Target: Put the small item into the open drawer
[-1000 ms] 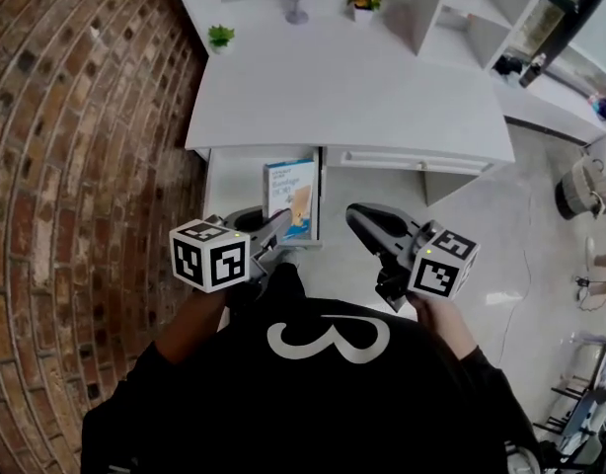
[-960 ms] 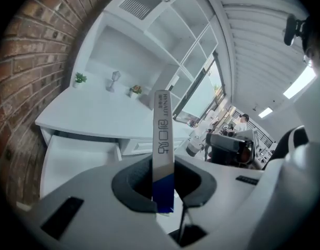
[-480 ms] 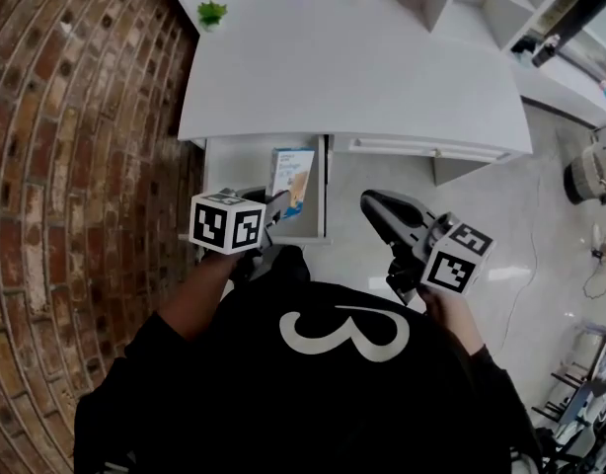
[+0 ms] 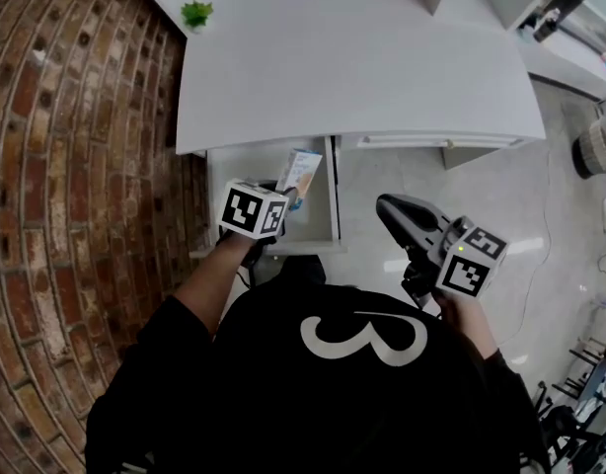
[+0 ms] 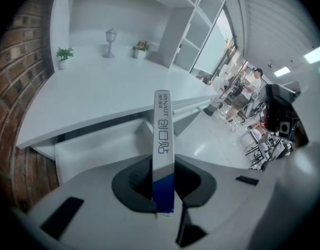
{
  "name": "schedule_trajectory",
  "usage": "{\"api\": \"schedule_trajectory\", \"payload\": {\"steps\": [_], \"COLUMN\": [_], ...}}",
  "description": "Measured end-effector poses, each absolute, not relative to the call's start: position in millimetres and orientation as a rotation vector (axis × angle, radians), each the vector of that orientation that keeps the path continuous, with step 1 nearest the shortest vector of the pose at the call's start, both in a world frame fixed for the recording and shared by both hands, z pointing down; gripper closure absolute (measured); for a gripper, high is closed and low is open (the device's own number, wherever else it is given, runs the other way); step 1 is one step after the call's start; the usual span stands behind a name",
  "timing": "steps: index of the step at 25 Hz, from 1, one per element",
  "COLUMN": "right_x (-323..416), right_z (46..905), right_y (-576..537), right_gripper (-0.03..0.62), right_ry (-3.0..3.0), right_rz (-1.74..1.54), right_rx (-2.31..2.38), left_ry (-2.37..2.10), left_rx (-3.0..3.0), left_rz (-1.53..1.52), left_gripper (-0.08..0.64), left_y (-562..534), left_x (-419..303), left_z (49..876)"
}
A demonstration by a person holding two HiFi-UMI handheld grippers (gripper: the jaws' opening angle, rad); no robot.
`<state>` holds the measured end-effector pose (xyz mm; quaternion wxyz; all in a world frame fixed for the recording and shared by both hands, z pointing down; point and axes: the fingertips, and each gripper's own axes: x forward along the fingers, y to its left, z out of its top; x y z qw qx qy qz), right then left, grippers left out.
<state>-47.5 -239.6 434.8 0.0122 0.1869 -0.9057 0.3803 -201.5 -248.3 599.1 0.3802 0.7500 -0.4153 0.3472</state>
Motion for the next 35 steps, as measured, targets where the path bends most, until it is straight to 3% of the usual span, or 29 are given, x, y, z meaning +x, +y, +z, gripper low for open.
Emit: {"api": "schedule_trajectory", "payload": {"steps": [21, 35], "right_x": [-41, -22], "right_z": [465, 481], "right_y": [-247, -242], "right_gripper": [0.583, 0.583], "right_ry": [-2.665, -2.601], "right_rz": [1.285, 1.36], "right_rx": [0.769, 0.84], "left_ry": [-0.912, -0.859], "left_rx": [1.965, 1.943], "left_rz": [1.515, 1.719], "left_gripper": [0.497, 0.492], "left_y": [-279, -271], "left_x": [-230, -232], "left_z": [713, 764]}}
